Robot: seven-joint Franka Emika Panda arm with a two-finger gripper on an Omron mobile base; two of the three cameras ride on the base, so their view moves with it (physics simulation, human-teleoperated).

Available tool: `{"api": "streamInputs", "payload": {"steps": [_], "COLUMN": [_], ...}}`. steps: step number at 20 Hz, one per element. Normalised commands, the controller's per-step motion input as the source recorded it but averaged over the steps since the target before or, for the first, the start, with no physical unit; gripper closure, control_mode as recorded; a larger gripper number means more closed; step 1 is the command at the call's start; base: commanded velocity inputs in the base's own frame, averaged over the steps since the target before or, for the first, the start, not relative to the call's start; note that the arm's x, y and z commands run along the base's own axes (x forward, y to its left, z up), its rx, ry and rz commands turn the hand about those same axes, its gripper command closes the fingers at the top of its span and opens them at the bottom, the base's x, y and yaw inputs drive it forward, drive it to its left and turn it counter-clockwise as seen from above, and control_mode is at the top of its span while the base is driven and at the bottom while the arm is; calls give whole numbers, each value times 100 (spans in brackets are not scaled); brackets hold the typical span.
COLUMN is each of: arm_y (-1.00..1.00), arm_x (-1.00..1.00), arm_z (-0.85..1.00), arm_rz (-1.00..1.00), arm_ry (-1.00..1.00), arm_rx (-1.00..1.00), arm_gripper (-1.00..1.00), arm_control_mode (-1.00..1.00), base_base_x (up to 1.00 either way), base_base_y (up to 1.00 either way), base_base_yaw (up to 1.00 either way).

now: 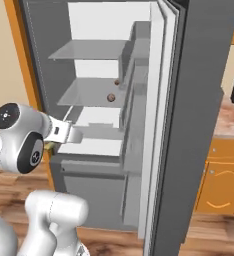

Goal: Pick the egg and butter from the fridge and place them by the bowl for mixing.

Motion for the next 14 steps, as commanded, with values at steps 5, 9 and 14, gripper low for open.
{"api": "streamInputs", "payload": {"steps": [5,9,14], "arm_y": [0,0,0], "arm_x": [0,0,0], "arm_z": [0,0,0], "arm_rz": [0,0,0], "arm_ry": [0,0,0], "arm_rx": [0,0,0], "arm_gripper": [100,100,100], "arm_control_mode": [100,100,100], "base_base_x": [-5,-26,-47], "base_base_y": [99,100,100], "base_base_yaw": [-37,-8,-16]}}
